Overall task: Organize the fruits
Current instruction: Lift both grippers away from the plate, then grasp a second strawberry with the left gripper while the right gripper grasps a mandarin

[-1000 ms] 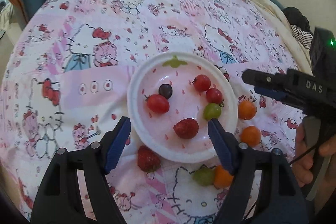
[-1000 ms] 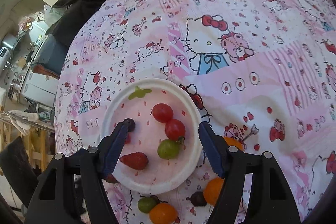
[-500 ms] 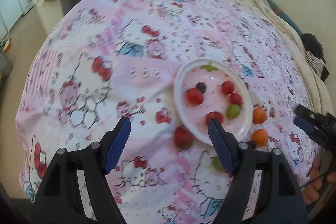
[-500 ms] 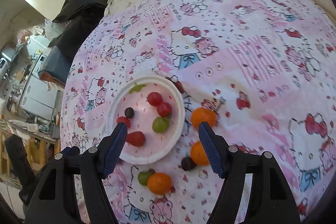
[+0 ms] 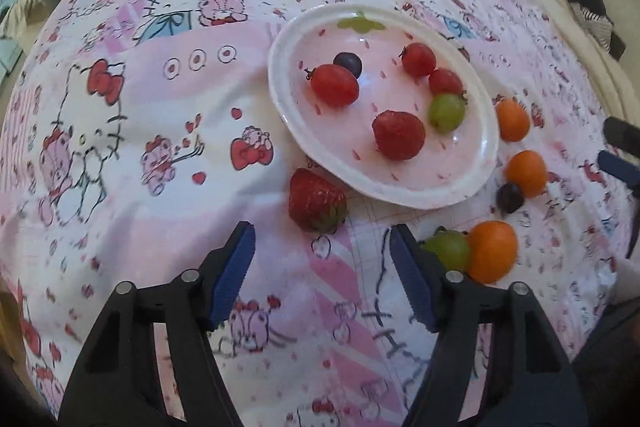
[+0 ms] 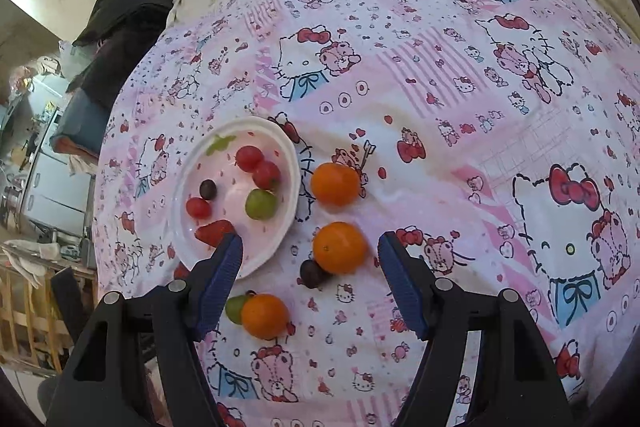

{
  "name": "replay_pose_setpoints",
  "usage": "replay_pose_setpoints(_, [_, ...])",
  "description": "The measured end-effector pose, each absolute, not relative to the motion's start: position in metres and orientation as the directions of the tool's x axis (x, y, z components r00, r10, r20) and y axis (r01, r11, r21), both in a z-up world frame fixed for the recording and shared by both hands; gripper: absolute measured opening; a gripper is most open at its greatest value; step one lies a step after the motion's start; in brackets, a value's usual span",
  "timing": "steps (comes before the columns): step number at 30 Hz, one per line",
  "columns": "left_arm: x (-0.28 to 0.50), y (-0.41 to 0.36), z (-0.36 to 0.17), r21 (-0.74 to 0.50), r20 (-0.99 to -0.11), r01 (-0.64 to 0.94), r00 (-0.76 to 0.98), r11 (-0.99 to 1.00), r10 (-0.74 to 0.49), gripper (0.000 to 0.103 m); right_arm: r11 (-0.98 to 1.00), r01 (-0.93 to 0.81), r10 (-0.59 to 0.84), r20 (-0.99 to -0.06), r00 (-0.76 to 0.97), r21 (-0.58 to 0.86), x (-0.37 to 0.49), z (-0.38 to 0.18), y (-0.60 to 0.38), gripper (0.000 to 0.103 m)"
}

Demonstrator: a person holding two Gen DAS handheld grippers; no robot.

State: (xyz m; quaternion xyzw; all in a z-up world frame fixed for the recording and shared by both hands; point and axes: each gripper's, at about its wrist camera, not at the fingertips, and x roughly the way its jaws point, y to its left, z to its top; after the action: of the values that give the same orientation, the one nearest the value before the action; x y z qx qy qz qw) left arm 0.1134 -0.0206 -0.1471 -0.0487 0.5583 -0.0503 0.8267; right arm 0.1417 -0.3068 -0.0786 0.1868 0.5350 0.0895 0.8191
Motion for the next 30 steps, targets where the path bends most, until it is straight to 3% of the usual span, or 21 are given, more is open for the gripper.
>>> replay_pose_setpoints(1, [0.116,-0.021,-0.150,-0.135,-0.919,0.031,0.370,0.990,-0.137,0.053,0.914,0.053,0.347,-0.844,0.410,0.402,0.142,-0.079,-0.307,0.073])
replay_pose_setpoints(8, [0.122,-0.026,-0.154,-0.102,-0.909,0.059,0.400,0.993,-0.117,0.043,0.917,0.034,0.353,-0.847,0.397,0.398,0.147,-0.083,-0.303,0.073])
replay_pose_setpoints(11, [0.126,-0.020,-0.154,-0.106,-0.909,0.047,0.401,0.993,-0.116,0.027,0.919,0.024,0.354,-0.847,0.397,0.395,0.149,-0.082,-0.301,0.073])
replay_pose_setpoints(20, [0.119,-0.005,-0.141,-0.157,-0.916,-0.012,0.377,0.987,-0.141,0.026,0.922,0.037,0.343,-0.855,0.388,0.386,0.150,-0.085,-0.302,0.073])
replay_pose_setpoints(30, [0.094,0.030,-0.087,-0.197,-0.901,-0.057,0.405,0.979,-0.158,0.026,0.876,0.124,0.405,-0.851,0.334,0.466,0.159,-0.101,-0.317,0.073])
